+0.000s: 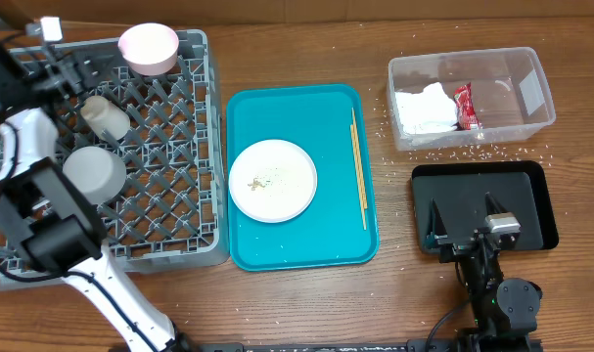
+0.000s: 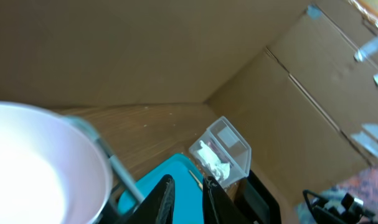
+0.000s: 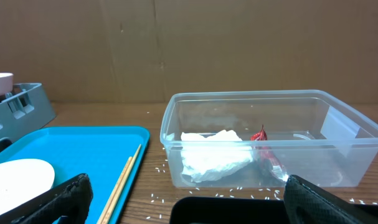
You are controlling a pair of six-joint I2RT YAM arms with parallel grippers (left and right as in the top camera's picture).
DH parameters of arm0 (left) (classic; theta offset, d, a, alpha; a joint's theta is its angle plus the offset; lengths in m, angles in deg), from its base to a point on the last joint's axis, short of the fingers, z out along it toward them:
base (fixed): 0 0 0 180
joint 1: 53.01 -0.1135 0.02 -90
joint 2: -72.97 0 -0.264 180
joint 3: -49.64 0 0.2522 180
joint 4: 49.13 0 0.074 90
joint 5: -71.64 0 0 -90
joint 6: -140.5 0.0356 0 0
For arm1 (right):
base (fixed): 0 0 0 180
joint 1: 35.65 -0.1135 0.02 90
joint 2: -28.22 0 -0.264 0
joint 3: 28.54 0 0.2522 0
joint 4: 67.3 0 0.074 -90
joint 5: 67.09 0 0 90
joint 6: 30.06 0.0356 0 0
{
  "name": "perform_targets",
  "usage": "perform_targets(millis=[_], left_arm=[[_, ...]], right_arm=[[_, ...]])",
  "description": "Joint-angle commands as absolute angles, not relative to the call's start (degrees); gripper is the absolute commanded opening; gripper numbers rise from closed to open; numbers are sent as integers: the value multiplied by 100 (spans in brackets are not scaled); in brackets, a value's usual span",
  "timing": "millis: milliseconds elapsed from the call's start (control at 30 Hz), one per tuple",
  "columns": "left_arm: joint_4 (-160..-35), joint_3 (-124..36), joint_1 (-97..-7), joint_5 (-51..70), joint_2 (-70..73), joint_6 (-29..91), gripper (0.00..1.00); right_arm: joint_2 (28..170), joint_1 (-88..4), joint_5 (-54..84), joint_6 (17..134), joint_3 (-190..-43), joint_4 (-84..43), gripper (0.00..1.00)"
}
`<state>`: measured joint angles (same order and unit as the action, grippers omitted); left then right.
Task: Sort waste into correct bins and load items into the dishwasher
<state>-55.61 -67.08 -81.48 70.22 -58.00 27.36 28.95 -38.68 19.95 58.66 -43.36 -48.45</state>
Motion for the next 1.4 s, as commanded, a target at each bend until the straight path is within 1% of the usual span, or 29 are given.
perform_targets(millis=[0, 67, 100, 133, 167, 200, 300, 367, 433, 533, 600, 700, 800, 867, 900, 1000, 1033, 1067, 1100, 1133, 1233, 1333, 1367], left_arm=[[-4800, -6719, -7643, 7229, -5704, 2148, 20], [-3943, -6719, -7468, 7229, -5665, 1600, 22], [-3421, -6719, -7403, 7229, -5645, 1272, 24], [-2737, -6719, -7337, 7229, -5621, 845, 30], [-2000, -6721, -7283, 7229, -5595, 393, 46], [-1336, -6723, -7241, 7229, -5586, 45, 100], [1014, -6763, -7193, 7229, -5560, -991, 100], [2214, -6782, -7202, 7225, -5560, -1371, 100], [2575, -6782, -7228, 7223, -5560, -1450, 100], [2408, -6778, -7232, 7208, -5560, -1443, 100], [2253, -6778, -7202, 6980, -5560, -1421, 100], [1698, -6920, -7167, 6773, -5560, -1209, 100], [100, -7296, -7169, 6694, -5560, -420, 100], [-1500, -7619, -7219, 6338, -5560, 172, 100], [-2544, -7812, -7274, 5898, -5560, 255, 100], [-5410, -8338, -7429, 4204, -5560, 561, 100], [-6063, -8491, -7473, 3601, -5560, 734, 100], [-6341, -8566, -7497, 3208, -5560, 819, 100], [-6341, -8594, -7521, 3055, -5560, 819, 100], [-6214, -8594, -7547, 3201, -5560, 679, 100], [-6096, -8594, -7565, 4141, -5560, 94, 100], [-5364, -8688, -7510, 5063, -5556, -7, 100], [-5403, -8771, -7477, 5151, -5547, -14, 100]], right_arm=[[2838, -3842, 2027, 5859, -4277, -4887, 100], [2838, -3842, 2027, 5859, -4277, -4889, 100], [2838, -3842, 2027, 5859, -4277, -4887, 100], [2838, -3842, 2027, 5859, -4277, -4889, 100], [2838, -3842, 2027, 5859, -4277, -4889, 100], [2838, -3842, 2027, 5859, -4277, -4889, 100], [2838, -3842, 2027, 5859, -4277, -4887, 100], [2838, -3842, 2027, 5859, -4277, -4887, 100], [2838, -3842, 2027, 5859, -4277, -4887, 100], [2838, -3842, 2027, 5859, -4277, -4889, 100], [2838, -3842, 2027, 5859, -4277, -4889, 100], [2838, -3842, 2027, 5859, -4277, -4889, 100], [2838, -3842, 2027, 5859, -4277, -4887, 100], [2838, -3842, 2027, 5859, -4277, -4889, 100], [2838, -3842, 2027, 5859, -4277, -4889, 100], [2838, -3842, 2027, 5859, -4277, -4887, 100], [2838, -3842, 2027, 5859, -4277, -4887, 100], [2838, -3842, 2027, 5859, -4277, -4889, 100], [2838, -3842, 2027, 5859, -4277, -4887, 100], [2838, -3842, 2027, 5859, -4277, -4889, 100], [2838, -3842, 2027, 5859, -4277, -4889, 100], [2838, -3842, 2027, 5859, -4277, -4887, 100], [2838, -3842, 2027, 5859, -4277, -4889, 100]])
